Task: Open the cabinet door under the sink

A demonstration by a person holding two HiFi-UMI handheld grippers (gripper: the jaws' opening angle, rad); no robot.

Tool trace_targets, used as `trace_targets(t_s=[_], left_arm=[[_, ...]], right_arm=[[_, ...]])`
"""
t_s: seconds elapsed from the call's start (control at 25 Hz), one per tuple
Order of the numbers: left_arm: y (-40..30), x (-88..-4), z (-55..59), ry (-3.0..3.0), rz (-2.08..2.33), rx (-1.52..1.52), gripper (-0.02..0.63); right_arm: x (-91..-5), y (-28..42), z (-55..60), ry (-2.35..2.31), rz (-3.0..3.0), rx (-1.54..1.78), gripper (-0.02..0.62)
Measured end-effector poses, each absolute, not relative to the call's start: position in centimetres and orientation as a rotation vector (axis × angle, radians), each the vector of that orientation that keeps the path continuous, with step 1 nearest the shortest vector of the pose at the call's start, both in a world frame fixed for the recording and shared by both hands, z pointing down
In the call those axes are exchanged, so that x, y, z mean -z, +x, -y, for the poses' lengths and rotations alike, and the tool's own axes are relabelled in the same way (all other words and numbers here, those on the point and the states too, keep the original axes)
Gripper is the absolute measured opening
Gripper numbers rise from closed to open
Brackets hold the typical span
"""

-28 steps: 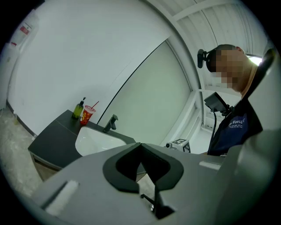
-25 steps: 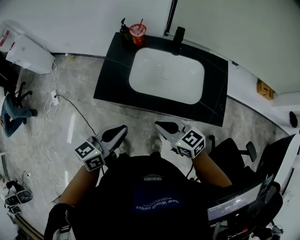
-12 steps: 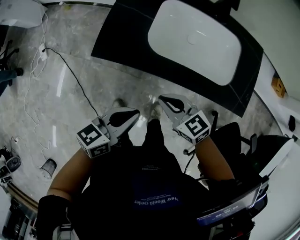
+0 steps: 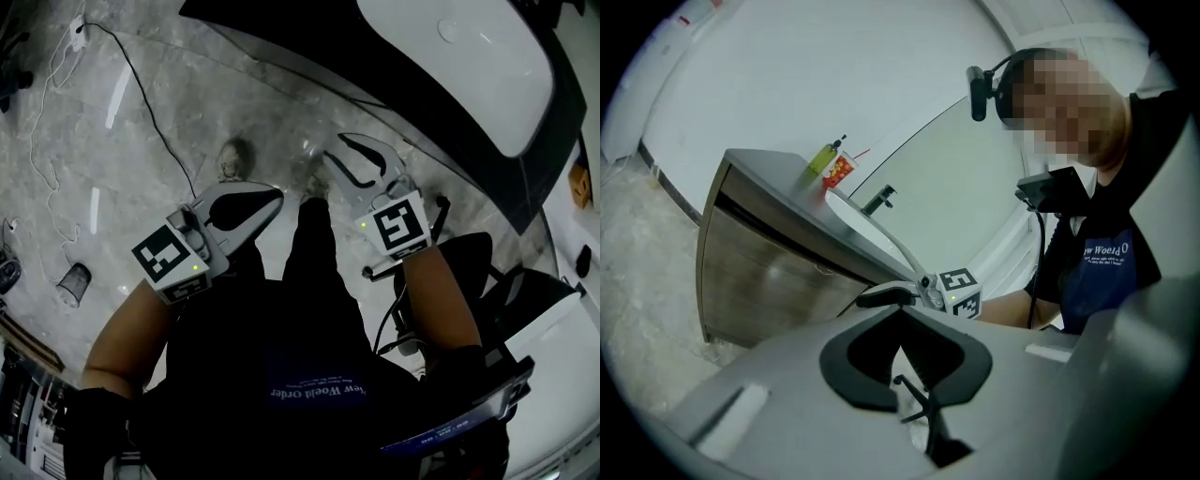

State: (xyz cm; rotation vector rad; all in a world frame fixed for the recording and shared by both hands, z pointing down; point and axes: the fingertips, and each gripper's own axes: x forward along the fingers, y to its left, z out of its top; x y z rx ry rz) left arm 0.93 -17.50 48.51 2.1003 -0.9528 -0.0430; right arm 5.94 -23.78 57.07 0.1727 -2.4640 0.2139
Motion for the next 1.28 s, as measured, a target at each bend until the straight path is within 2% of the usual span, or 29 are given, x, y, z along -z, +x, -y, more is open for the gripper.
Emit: trace_targets(t_s=[0.36, 0.64, 0.88, 1.28], left_arm=[[1.9, -50.1, 15.1, 2.038, 1.096, 0.131, 0.002], [3.9, -51.9, 12.4, 2.016, 0.984, 0.106, 0.002], [-0.1, -53.9, 11.3, 2.021, 0.963, 0.071, 0.002], [0.8, -55.8, 9.2, 2.014, 0.912, 0.052, 0.003]], right_arm=[[-60.2, 7.4, 25.2, 0.248, 2.365, 0.147, 0.210], [-61.0, 8.2, 28.6, 0.432, 2.183, 0.588, 0.269], [-63.1, 6.0, 29.8, 0.549, 2.046, 0.728, 0.328], [-63.3, 7.2, 32.5, 0.689, 1.819, 1.000, 0.407]])
